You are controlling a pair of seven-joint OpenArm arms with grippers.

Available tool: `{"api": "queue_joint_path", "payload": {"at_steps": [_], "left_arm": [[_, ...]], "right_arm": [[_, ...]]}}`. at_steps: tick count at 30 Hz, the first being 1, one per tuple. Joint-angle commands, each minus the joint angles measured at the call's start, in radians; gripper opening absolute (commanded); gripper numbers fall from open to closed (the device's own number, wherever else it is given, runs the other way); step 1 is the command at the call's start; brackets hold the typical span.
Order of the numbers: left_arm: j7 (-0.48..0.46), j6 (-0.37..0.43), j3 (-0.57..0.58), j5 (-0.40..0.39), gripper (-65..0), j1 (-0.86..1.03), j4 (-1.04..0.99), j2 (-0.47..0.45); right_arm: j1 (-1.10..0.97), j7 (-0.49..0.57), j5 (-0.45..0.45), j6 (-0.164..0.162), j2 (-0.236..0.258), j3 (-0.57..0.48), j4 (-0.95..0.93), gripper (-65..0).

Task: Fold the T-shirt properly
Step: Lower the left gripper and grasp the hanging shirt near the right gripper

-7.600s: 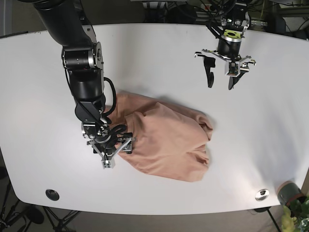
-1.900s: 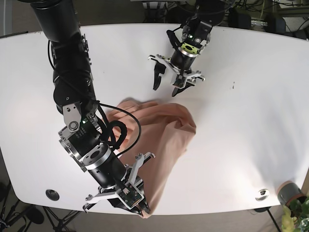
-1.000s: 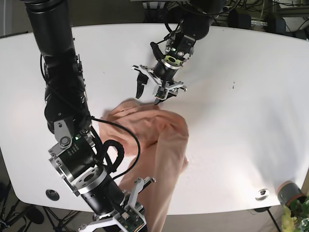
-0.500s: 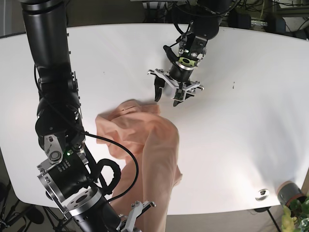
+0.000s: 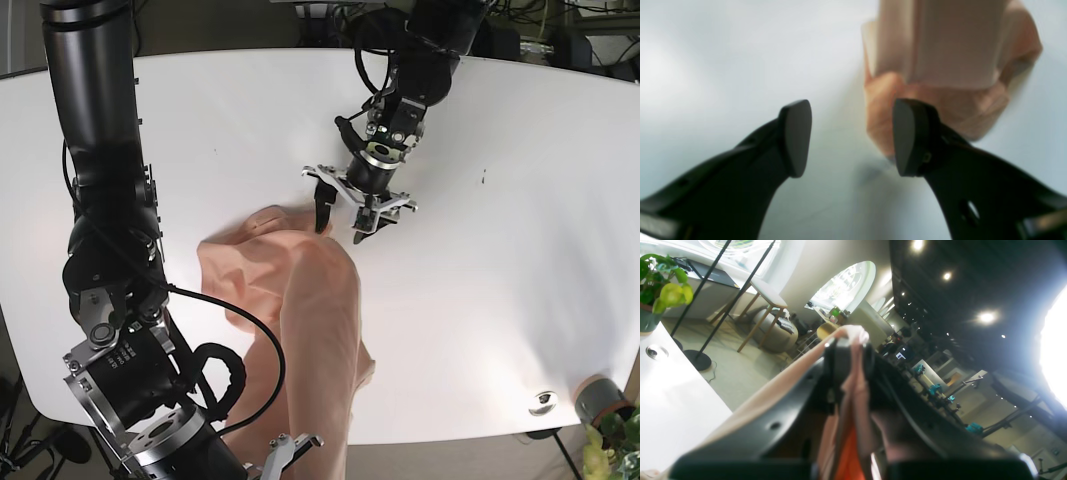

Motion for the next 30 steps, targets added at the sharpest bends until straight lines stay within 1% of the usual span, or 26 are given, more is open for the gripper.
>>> {"api": "queue_joint_path", "payload": {"at_steps": [1, 4, 10, 12, 15, 18, 20, 26, 30], "left_arm": [[-0.033, -0.003, 0.015, -0.003, -29.0, -0.021, 0.015, 0.008], [-0.033, -0.003, 0.028, -0.003, -29.0, -0.026, 0.012, 0.008], [-0.033, -0.007, 0.034, -0.008, -29.0, -0.050, -0.057, 0.008], [-0.033, -0.008, 0.034, -0.046, -27.9, -0.059, -0.086, 0.008], [-0.033, -0.008, 0.034, -0.108, -22.9, -0.084, -0.111, 0.008], [-0.033, -0.008, 0.036, -0.140, -20.3, -0.095, -0.129, 0.008], [-0.033, -0.008, 0.042, -0.144, -20.3, -0.110, -0.132, 0.008], [-0.033, -0.008, 0.110, -0.144, -20.3, -0.130, -0.135, 0.006], [-0.033, -0.008, 0.116, -0.144, -20.7, -0.133, -0.178, 0.008]], "right_arm": [[0.042, 0.029, -0.003, -0.012, 0.000, 0.007, 0.007, -65.0], [0.039, 0.029, -0.003, -0.012, 0.000, 0.007, 0.007, -65.0], [0.036, 0.029, -0.003, -0.012, 0.000, 0.007, 0.007, -65.0], [0.036, 0.029, -0.003, -0.012, 0.000, 0.007, 0.007, -65.0], [0.034, 0.029, -0.003, -0.012, 0.000, 0.007, 0.007, -65.0], [0.034, 0.029, -0.003, -0.012, 0.000, 0.007, 0.007, -65.0], [0.034, 0.029, -0.003, -0.012, 0.000, 0.007, 0.007, -65.0], [0.019, 0.029, -0.003, -0.012, 0.000, 0.007, 0.007, -65.0], [0.013, 0.029, -0.003, -0.012, 0.000, 0.007, 0.007, -65.0]]}}
